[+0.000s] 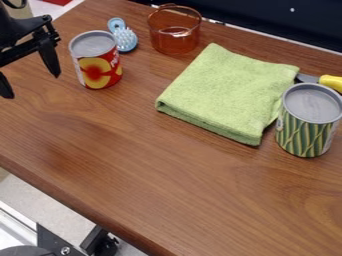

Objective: Moved the green cloth on the upper part of the table

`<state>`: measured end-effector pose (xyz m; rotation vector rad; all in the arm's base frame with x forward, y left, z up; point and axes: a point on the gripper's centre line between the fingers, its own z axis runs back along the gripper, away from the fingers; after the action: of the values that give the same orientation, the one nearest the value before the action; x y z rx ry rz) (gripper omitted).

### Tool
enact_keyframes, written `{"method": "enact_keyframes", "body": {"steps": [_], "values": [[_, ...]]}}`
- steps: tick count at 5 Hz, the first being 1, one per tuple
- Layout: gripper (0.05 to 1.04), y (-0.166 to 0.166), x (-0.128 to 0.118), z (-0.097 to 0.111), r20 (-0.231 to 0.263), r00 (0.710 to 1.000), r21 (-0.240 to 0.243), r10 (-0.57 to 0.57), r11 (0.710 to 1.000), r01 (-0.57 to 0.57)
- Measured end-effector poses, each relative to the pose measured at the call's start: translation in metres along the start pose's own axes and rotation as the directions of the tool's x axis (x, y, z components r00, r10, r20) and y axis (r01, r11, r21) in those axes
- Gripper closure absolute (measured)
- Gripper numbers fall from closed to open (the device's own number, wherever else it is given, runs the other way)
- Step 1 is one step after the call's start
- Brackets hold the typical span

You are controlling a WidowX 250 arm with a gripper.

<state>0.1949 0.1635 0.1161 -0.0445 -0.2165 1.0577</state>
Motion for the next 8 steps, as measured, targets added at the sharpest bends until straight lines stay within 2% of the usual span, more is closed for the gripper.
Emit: {"method": "enact_keyframes", "body": {"steps": [1,2,3,4,5,7,8], "values": [[0.085,0.001,-0.004,-0.005,-0.022,1.000,0.007,0.001,1.000,0.000],[0.085,-0.006,-0.011,-0.008,-0.013,0.999,0.001,-0.046,0.999,0.046],[0.085,-0.020,-0.023,-0.008,-0.033,0.992,0.050,-0.123,0.991,0.125],[0.085,-0.037,-0.033,-0.008,-0.033,0.970,0.077,-0.243,0.967,0.244],[0.085,-0.061,-0.037,-0.003,-0.055,0.930,0.088,-0.364,0.926,0.367],[0.085,-0.102,-0.051,-0.006,-0.053,0.835,0.017,-0.548,0.835,0.549],[0.107,-0.120,-0.051,-0.005,-0.045,0.826,-0.017,-0.562,0.827,0.561]]}}
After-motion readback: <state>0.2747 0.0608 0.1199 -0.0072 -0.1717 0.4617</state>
